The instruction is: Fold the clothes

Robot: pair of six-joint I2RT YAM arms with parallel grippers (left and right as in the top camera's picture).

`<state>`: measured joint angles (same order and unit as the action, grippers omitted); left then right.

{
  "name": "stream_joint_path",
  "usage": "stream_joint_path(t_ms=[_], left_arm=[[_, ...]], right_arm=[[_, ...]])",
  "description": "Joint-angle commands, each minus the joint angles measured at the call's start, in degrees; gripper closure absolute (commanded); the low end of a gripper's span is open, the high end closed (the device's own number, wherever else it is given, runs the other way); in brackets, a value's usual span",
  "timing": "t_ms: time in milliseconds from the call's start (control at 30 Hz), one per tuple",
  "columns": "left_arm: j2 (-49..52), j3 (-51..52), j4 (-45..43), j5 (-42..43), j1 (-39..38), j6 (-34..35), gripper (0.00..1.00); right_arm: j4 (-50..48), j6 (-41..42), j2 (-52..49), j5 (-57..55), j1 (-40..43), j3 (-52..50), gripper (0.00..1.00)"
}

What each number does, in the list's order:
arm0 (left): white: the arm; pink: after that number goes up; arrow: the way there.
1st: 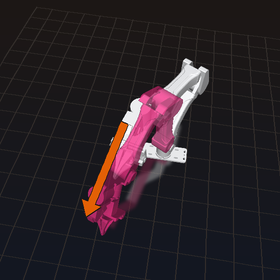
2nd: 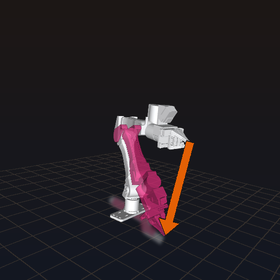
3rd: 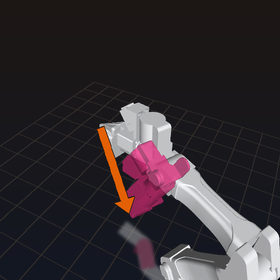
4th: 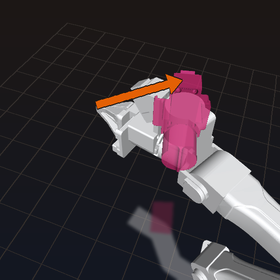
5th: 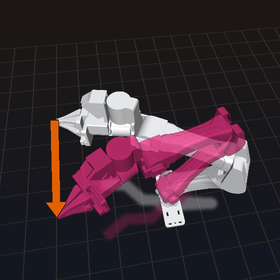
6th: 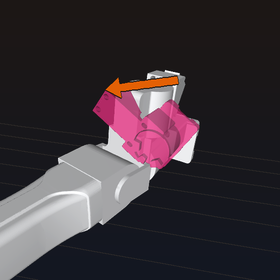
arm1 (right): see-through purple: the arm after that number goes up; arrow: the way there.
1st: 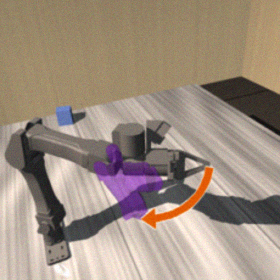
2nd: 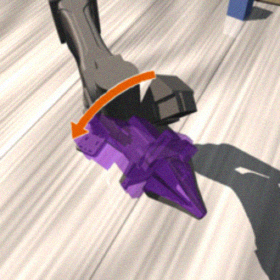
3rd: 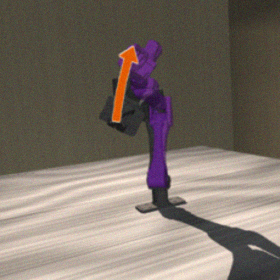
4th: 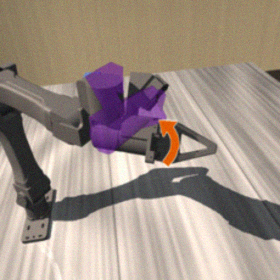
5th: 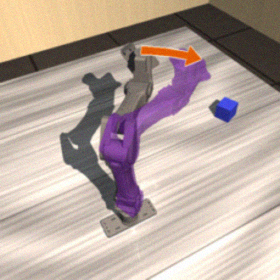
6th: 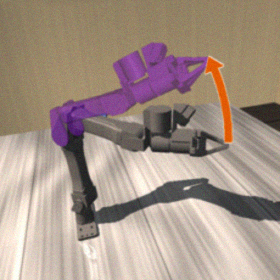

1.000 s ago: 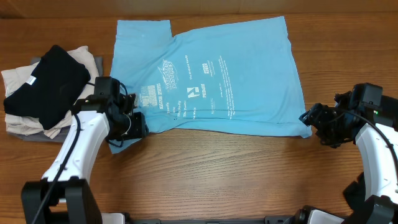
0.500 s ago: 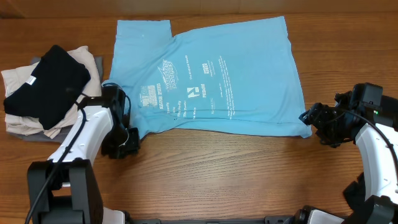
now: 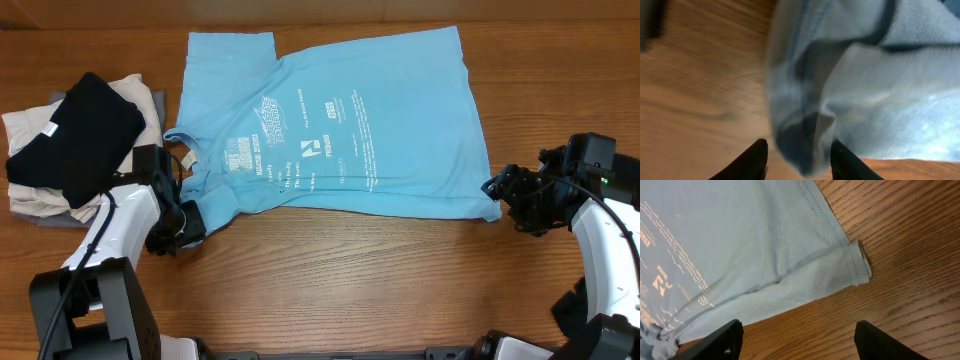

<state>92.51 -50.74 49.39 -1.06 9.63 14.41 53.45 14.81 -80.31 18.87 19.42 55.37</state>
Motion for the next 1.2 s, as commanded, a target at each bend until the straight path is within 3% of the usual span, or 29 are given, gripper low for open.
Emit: stream_joint_path(t_ms=[0, 67, 100, 267, 367, 567, 800, 1167], left_arm=[[-1.0, 2.5, -2.6, 3.5, 0.1, -2.1, 0.68], [-1.0, 2.7, -1.8, 6.3, 0.1, -2.5, 0.91], [-1.0, 2.7, -1.3, 9.3, 0.1, -3.5, 0.96], [-1.6, 0.8, 2.5, 29.2, 0.1, -7.1, 0.96], [-3.5, -2.4, 6.3, 35.6, 0.0, -8.2, 0.96], [-10.5, -9.0, 14.6, 36.3, 0.0, -8.2, 0.96], [-18.9, -9.6, 18.3, 36.1, -4.1, -5.5, 0.96], [-20.1, -9.7, 25.4, 13.2, -8.3, 1.0, 0.96]], right_arm=[[-0.2, 0.3, 0.7, 0.3, 0.1, 0.3, 0.25], [0.0, 0.3, 0.7, 0.3, 0.1, 0.3, 0.25], [0.1, 0.3, 0.7, 0.3, 0.1, 0.3, 0.25], [0.1, 0.3, 0.7, 0.3, 0.1, 0.3, 0.26], [0.1, 0.3, 0.7, 0.3, 0.1, 0.3, 0.26], [-0.1, 0.2, 0.7, 0.3, 0.1, 0.3, 0.27], [-1.2, 0.3, 0.7, 0.3, 0.1, 0.3, 0.28], [-1.1, 0.2, 0.7, 0.3, 0.1, 0.3, 0.28]])
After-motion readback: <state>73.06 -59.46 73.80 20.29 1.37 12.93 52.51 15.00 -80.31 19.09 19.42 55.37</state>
